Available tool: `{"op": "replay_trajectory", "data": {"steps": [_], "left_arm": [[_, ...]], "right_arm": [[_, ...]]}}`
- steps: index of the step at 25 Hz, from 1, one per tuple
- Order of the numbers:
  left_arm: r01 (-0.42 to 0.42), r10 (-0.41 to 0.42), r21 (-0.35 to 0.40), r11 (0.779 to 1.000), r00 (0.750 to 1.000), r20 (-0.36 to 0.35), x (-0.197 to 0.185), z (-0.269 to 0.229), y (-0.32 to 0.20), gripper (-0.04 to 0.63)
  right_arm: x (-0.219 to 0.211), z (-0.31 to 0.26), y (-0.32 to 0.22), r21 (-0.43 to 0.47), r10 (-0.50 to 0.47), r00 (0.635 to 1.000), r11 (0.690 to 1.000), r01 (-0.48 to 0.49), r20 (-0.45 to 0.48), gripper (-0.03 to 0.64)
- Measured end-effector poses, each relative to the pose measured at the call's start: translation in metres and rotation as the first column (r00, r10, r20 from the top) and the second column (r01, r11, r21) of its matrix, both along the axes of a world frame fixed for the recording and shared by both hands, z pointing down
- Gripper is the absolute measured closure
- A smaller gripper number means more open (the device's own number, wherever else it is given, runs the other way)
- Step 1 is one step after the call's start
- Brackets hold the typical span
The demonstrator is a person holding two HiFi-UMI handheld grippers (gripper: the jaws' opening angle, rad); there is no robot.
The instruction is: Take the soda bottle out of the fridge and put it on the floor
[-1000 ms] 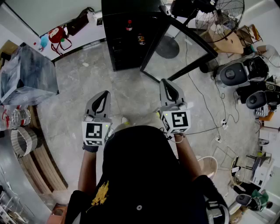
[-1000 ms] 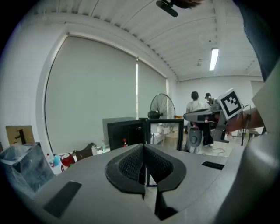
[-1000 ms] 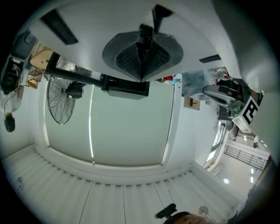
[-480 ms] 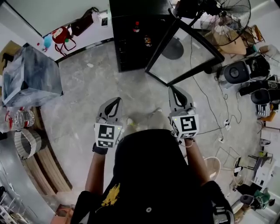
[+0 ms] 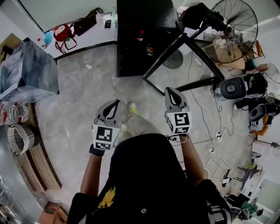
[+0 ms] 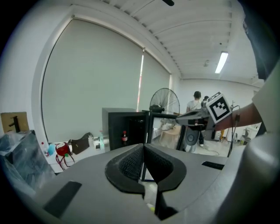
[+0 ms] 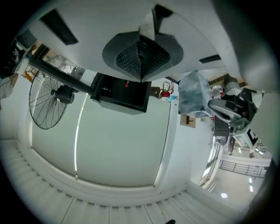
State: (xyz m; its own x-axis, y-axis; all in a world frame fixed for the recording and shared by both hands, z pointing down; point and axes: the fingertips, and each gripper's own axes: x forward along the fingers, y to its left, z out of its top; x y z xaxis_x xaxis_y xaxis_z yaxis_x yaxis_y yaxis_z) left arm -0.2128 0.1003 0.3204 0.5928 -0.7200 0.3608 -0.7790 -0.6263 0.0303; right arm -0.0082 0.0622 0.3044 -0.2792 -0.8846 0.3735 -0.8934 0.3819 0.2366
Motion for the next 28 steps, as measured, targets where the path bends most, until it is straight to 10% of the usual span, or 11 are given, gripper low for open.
{"op": "replay_trajectory", "data": {"steps": [13,28], "left_arm": [[0.100,-0.099,-0.013,0.995,0.993,0.058,0.026,-0.009,-0.119,0.577],[0.156,-0.161,-0.050,0.986,0.980,-0.118,0.062,0.001,-0.165,0.577]], "right_arm": [[-0.002,0.057,-0.199,-0.027,-0.029,0.992,0.999,0.033,0.124,0.617],[0.003,0.131,-0.319,-0.103,0.030,0.994,0.995,-0.019,0.109,0.611]]}}
